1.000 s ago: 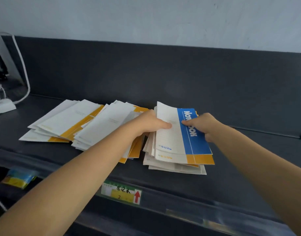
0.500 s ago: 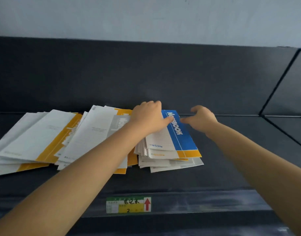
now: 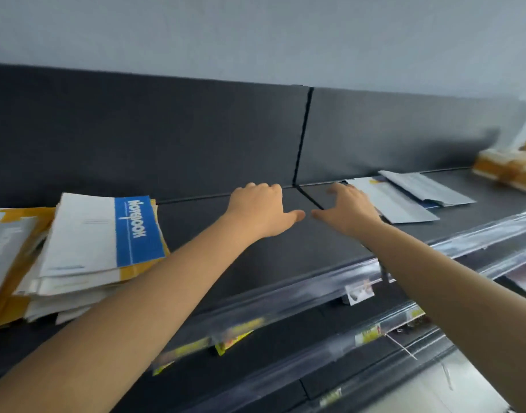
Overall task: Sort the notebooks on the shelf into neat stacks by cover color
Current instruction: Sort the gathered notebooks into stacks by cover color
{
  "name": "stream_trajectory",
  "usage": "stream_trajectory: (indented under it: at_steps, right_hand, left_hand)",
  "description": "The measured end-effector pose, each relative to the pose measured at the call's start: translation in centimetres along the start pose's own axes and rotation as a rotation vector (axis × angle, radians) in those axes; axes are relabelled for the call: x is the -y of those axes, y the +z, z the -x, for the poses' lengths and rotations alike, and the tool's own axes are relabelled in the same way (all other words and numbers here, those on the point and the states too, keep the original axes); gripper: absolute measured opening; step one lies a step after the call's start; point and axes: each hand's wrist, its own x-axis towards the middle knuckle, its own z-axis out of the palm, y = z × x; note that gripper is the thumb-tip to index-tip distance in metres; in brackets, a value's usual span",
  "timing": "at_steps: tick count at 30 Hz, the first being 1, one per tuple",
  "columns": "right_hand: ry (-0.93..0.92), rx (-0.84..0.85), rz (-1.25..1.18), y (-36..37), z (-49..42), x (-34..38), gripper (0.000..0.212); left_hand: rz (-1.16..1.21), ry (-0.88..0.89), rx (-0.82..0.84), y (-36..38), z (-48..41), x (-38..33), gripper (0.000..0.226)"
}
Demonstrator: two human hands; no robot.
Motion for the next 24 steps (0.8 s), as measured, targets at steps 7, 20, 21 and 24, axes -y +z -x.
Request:
stream_trajectory:
  at_steps: [7, 20, 21, 24]
  right_hand:
    - [0.051, 0.037, -0.05, -4.5, -2.9, -12.7, 0.062]
    - [0.211, 0.093, -0.093, -6.9, -11.2, -24.0, 0.049]
    - [0.231, 0.105, -0.085, -6.9, -12.0, -24.5, 0.049]
    - [0.291, 0.119, -0.084, -7.1, -14.1, -26.3, 0.053]
  left_hand:
    - [0.012, 0.027, 0.048, 2.5, -6.8, -12.9, 0.075]
    - [0.059, 0.051, 0.116, 5.3, -17.9, -20.6, 0.069]
    - [0.065, 0.052, 0.118, 5.5, -18.8, -20.9, 0.069]
    - [0.087, 0.054, 0.136, 6.2, -21.6, -21.6, 0.068]
